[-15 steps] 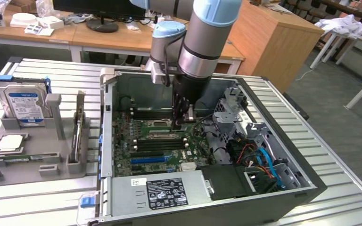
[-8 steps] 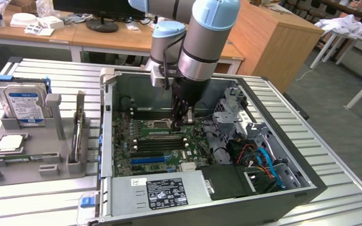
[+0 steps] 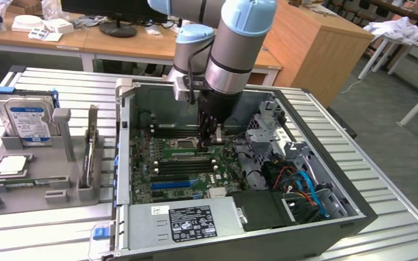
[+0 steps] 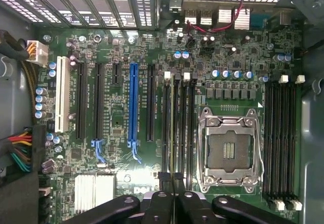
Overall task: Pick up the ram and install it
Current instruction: 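Insert the ram into the slot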
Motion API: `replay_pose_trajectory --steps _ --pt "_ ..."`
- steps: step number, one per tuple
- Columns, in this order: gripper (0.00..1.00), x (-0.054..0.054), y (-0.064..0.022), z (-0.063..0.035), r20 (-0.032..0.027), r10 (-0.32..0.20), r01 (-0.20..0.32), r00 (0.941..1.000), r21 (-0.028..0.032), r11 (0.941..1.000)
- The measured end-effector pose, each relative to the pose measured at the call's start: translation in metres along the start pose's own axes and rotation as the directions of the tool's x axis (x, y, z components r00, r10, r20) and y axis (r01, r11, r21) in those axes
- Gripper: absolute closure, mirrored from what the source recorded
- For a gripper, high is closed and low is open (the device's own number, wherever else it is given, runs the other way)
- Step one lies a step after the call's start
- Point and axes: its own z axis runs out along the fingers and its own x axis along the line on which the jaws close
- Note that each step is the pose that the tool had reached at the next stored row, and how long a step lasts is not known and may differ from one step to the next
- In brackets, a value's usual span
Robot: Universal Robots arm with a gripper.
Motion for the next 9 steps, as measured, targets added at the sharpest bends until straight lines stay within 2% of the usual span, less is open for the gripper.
replay_pose_trajectory --steps 9 --pt "0.88 0.0001 0.0020 0.0001 -0.0001 0.000 0.000 1.0000 0.0001 1.0000"
